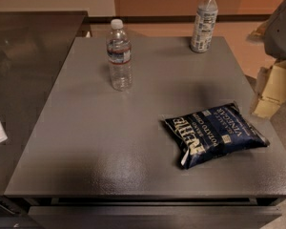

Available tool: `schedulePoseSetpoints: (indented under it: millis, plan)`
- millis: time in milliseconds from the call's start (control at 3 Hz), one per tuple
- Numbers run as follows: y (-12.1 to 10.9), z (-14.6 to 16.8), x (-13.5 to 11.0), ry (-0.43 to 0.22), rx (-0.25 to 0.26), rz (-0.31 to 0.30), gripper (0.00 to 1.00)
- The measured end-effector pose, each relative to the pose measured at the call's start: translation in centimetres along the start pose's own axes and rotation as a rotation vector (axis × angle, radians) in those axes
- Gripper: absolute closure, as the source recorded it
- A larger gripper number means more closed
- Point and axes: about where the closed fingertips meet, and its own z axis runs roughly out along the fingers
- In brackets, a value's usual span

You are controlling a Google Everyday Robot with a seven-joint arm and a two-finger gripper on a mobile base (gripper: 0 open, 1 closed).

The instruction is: Move blue plastic bottle near water bottle

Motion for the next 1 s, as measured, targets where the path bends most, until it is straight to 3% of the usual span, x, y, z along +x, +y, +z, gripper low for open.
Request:
schedulePoseSetpoints:
  millis: [667,1000]
  plan:
    - [-5.6,3.6,-0.9,-0.154,0.015,0.049,0.0]
    - [-9.8,6.0,-1.3,-0.244,0.064,0.129,0.0]
